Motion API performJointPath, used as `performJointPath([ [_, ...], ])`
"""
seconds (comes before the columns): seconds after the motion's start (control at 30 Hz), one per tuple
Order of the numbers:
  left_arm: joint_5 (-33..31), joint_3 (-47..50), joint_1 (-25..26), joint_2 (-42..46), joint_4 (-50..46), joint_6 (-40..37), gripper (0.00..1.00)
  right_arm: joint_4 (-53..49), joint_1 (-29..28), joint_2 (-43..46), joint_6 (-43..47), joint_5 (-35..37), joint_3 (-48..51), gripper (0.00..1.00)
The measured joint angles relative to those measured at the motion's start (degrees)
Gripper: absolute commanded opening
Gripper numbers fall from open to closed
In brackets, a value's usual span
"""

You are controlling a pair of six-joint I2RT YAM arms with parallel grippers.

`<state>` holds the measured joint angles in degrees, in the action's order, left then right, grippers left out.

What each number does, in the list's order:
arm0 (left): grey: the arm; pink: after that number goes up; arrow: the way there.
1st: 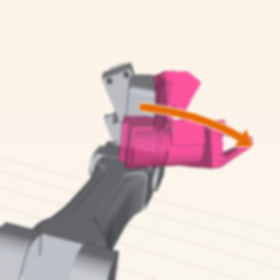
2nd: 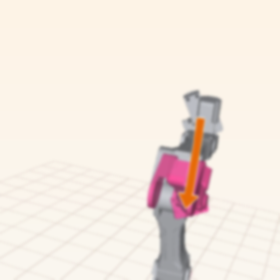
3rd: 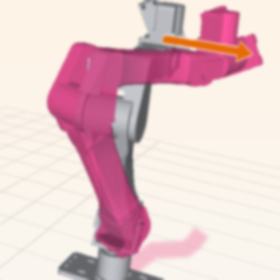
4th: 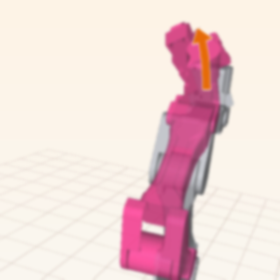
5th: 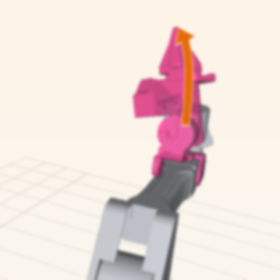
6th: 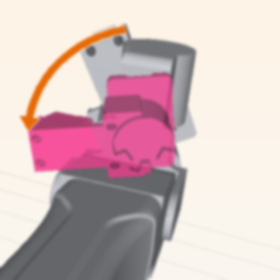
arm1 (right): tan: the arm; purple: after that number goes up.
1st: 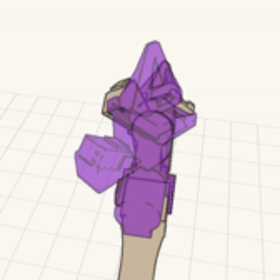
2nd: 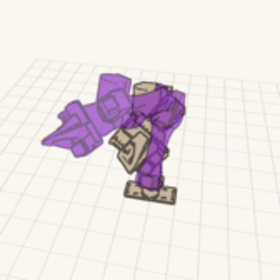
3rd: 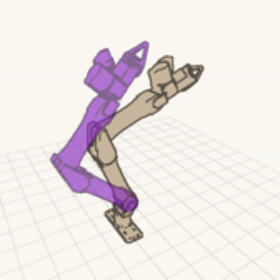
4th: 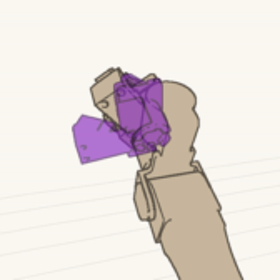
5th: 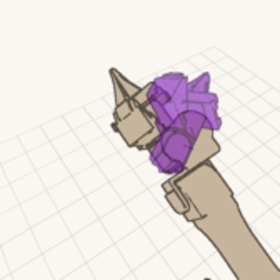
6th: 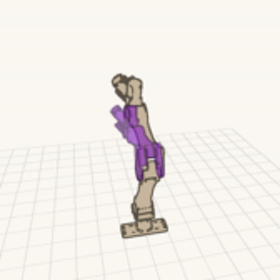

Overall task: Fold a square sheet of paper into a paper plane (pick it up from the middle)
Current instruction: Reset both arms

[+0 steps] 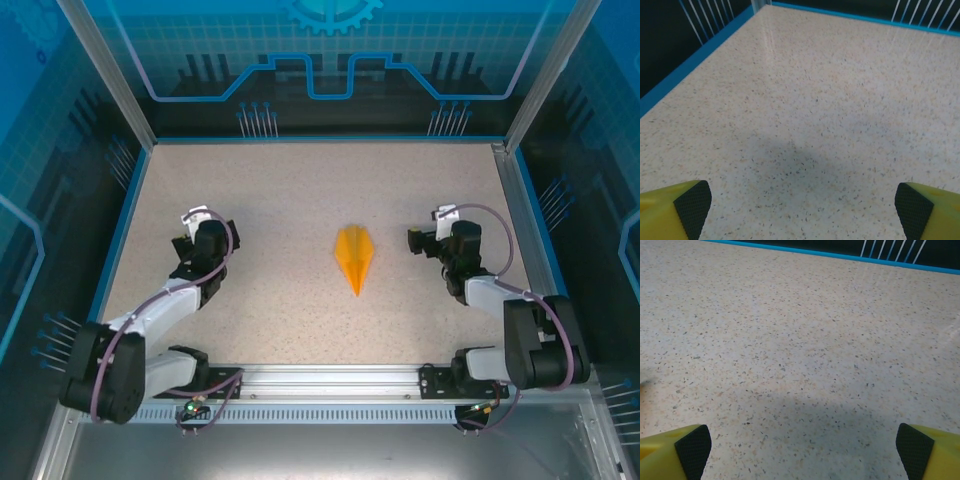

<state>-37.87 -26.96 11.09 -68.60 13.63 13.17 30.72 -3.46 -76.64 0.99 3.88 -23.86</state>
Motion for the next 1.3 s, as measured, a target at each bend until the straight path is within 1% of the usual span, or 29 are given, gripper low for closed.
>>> performJointPath([
  [0.07, 1.5, 1.3, -0.1, -2.9, 4.0, -2.0, 0.99, 0.9, 0.1, -0.3, 0.4, -1.5, -0.1, 0.99],
  [0.13, 2.8, 2.3, -0.2, -5.5, 7.9, -4.3, 0.98, 5.5, 0.1, -0.9, 0.5, -2.2, 1.2, 1.00],
  [0.2, 4.3, 2.8, -0.6, -7.8, 12.4, -6.2, 0.99, 11.3, 0.2, -4.5, 0.4, -2.7, 2.7, 0.99],
  [0.3, 7.2, 2.8, -2.4, -10.5, 18.1, -8.7, 0.99, 10.8, 0.1, -9.4, 0.2, -2.3, 1.6, 0.99],
  [0.4, 10.9, 3.2, -5.0, -13.6, 24.3, -9.7, 0.99, 11.0, -0.2, -9.7, 0.0, 0.2, 1.4, 0.99],
  [0.53, 16.8, 3.9, -7.6, -17.6, 29.5, -10.2, 0.99, 11.4, -0.3, -9.7, -0.1, 1.5, 0.8, 0.99],
  [0.6, 18.6, 4.2, -8.6, -18.5, 30.0, -10.2, 0.99, 11.4, -0.3, -9.7, -0.1, 1.9, 0.8, 0.99],
  [0.73, 20.2, 4.3, -8.8, -18.6, 31.6, -10.2, 0.98, 11.4, -0.3, -9.7, -0.1, 2.1, 0.8, 0.99],
  [1.3, 20.4, 4.3, -8.6, -18.6, 32.8, -10.3, 0.98, 11.4, -0.3, -9.7, -0.1, 2.1, 0.8, 1.00],
])
